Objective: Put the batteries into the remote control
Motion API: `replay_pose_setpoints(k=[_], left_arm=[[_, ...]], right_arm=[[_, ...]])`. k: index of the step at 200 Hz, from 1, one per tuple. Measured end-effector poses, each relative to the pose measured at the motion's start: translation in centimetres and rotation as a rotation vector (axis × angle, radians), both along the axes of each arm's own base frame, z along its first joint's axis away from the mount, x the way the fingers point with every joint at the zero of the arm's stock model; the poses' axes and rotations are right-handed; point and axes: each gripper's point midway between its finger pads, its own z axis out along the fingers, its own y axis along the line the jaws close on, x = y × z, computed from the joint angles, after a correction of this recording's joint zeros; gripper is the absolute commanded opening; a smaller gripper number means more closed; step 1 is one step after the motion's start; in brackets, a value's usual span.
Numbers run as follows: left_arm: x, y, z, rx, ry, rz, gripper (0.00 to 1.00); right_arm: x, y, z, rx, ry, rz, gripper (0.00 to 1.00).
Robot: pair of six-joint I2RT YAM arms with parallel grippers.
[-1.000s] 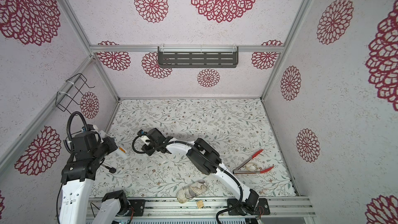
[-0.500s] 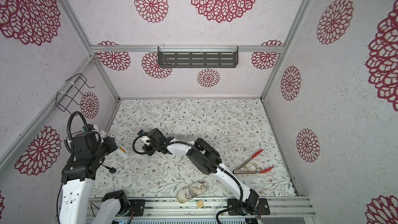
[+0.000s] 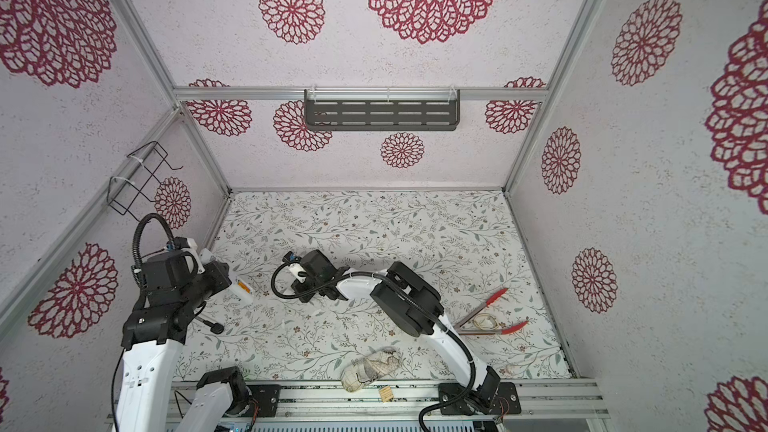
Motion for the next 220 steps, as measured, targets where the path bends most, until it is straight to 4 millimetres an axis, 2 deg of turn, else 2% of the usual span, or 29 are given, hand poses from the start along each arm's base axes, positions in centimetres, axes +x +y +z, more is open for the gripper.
replay_pose_setpoints(k=[37, 98, 117, 156, 189, 220], left_arm=[[1.3, -3.9, -0.7, -0.082, 0.004, -0.174, 0.00], [2.2, -12.6, -2.7, -0.164, 0.057, -0.457, 0.00], [2.2, -15.7, -4.6, -0.201, 0.083, -0.527, 0.00], [2.4, -20.0, -10.1, -0.265, 0.174, -0.577, 0.00], [3.6, -23.5, -11.5, -0.291, 0.162, -0.622, 0.00], [5.6, -25.3, -12.4, -0.344, 0.128, -0.621, 0.00]], right_arm=[[-0.3, -6.0, 0.4, -0.062, -0.006, -0.088, 0.00], [-1.6, -16.2, 3.9, -0.096, -0.072, -0.246, 0.00], [-2.1, -19.1, 5.2, -0.105, -0.107, -0.303, 0.00], [-3.3, -24.9, 8.9, -0.094, -0.174, -0.412, 0.00], [-3.9, -28.2, 11.4, -0.083, -0.215, -0.480, 0.00], [-4.7, -29.8, 12.0, -0.096, -0.223, -0.499, 0.00]])
